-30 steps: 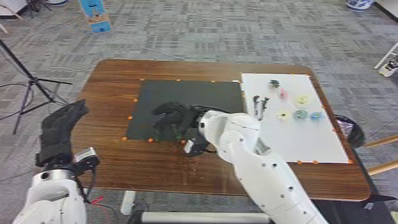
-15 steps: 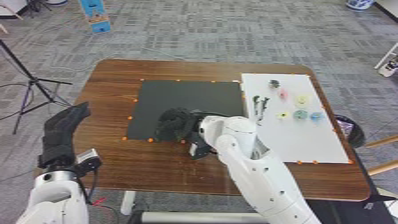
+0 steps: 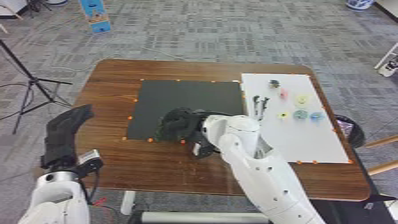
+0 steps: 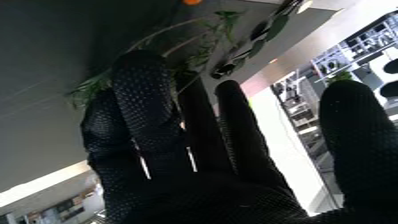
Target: Arrange flowers
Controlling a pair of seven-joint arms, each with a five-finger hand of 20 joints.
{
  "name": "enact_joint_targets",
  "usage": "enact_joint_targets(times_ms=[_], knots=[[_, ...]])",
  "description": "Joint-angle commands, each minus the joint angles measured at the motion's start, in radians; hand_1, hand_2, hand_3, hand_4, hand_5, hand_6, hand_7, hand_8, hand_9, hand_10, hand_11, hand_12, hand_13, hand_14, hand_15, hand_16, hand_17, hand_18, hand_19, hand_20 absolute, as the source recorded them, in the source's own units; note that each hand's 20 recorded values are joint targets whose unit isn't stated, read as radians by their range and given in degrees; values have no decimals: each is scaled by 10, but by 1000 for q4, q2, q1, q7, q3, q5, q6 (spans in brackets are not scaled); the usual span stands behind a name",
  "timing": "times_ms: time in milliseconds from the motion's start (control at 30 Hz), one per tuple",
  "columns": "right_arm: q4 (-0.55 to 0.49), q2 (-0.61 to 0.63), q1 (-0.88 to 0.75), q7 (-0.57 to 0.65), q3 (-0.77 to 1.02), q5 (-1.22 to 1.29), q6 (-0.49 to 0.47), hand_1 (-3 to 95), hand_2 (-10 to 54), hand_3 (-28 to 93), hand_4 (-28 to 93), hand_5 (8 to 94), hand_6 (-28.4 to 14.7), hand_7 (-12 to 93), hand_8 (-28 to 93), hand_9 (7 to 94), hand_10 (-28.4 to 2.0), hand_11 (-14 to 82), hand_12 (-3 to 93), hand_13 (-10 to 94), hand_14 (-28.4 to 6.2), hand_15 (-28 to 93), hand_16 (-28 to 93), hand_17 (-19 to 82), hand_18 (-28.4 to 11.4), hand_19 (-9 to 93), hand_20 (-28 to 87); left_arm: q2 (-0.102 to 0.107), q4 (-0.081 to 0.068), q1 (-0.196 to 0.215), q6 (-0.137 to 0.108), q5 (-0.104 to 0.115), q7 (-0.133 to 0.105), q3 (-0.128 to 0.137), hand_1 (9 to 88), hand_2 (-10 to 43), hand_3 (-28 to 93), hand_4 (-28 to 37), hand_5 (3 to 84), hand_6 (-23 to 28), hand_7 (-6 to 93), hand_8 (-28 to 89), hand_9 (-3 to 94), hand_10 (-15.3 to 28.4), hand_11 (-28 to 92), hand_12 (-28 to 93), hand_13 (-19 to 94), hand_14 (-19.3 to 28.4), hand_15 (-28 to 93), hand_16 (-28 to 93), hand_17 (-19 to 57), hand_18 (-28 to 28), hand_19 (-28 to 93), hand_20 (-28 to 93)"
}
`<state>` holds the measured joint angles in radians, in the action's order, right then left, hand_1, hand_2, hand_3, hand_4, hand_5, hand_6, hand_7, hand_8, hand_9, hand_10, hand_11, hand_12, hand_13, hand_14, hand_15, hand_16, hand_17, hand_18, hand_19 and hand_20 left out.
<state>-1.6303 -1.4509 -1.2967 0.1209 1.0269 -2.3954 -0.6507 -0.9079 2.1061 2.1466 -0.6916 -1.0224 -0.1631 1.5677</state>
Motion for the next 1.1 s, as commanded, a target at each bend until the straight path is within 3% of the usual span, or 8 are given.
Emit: enact_joint_targets(times_ms=[33, 400, 567, 767, 800, 900, 1033, 1100], knots=[[-8, 20, -1, 13, -2, 5, -27, 130, 96, 705, -111, 348, -46, 110, -68, 488, -153, 58, 104, 639, -207, 613, 384, 288, -284, 714, 641, -4, 11, 28, 17, 16, -18, 23, 269, 93, 718, -260, 497, 32, 188, -71, 472, 123, 270, 140, 358, 122, 130, 7, 76, 81, 83, 175], [-73, 31, 8, 14, -3, 145, 38, 123, 75, 692, -109, 356, -44, 106, -66, 489, -156, 60, 107, 635, -207, 618, 385, 285, -284, 714, 643, 0, 12, 50, 51, 25, -27, 36, 269, 94, 719, -267, 500, 30, 201, -81, 485, 121, 275, 141, 365, 124, 140, 8, 73, 84, 90, 175], [-115, 51, 28, 25, 6, 235, 90, 121, 70, 676, -117, 360, -44, 103, -66, 488, -156, 60, 113, 633, -207, 621, 387, 284, -284, 715, 647, 6, 5, 44, 47, 28, -26, 35, 270, 95, 717, -268, 502, 31, 202, -82, 488, 120, 281, 140, 367, 126, 145, 8, 73, 85, 93, 175], [-188, 92, 30, 43, -4, 301, 161, 123, 71, 655, -111, 365, -46, 99, -63, 488, -156, 60, 117, 631, -207, 626, 387, 284, -284, 715, 651, 32, -5, 41, 31, 36, -46, 93, 264, 96, 718, -274, 506, 31, 208, -89, 495, 123, 279, 140, 369, 130, 152, 7, 72, 86, 94, 174], [-204, 107, 28, 54, -7, 313, 189, 124, 71, 653, -111, 368, -46, 98, -62, 489, -156, 60, 117, 630, -207, 627, 387, 284, -284, 715, 651, 41, -6, 27, 17, 25, -33, 91, 261, 96, 718, -275, 506, 31, 208, -89, 496, 124, 278, 139, 369, 130, 152, 7, 72, 86, 93, 174], [-259, 171, -2, 71, 6, 322, 286, 145, 76, 631, -115, 405, -47, 108, -62, 512, -159, 68, 124, 628, -205, 634, 386, 284, -284, 715, 649, 67, -14, 28, 10, 13, -23, 111, 255, 95, 720, -279, 506, 30, 208, -90, 498, 123, 273, 139, 367, 129, 144, 3, 61, 66, 64, 161], [-343, 264, -90, 102, 71, 313, 403, 211, 57, 619, -107, 478, -47, 144, -67, 576, -175, 82, 152, 628, -194, 645, 383, 285, -284, 728, 637, 67, -4, 65, 0, 26, -33, 152, 251, 95, 722, -281, 513, 29, 208, -92, 506, 128, 266, 138, 361, 127, 135, 4, 42, 34, 18, 146], [-375, 304, -138, 127, 118, 297, 443, 236, 31, 623, -107, 487, -49, 154, -69, 594, -178, 86, 165, 627, -192, 648, 383, 286, -284, 734, 631, 60, -4, 65, -6, 28, -35, 153, 250, 96, 722, -282, 514, 29, 206, -92, 508, 129, 262, 140, 358, 125, 131, 5, 48, 29, 15, 148]])
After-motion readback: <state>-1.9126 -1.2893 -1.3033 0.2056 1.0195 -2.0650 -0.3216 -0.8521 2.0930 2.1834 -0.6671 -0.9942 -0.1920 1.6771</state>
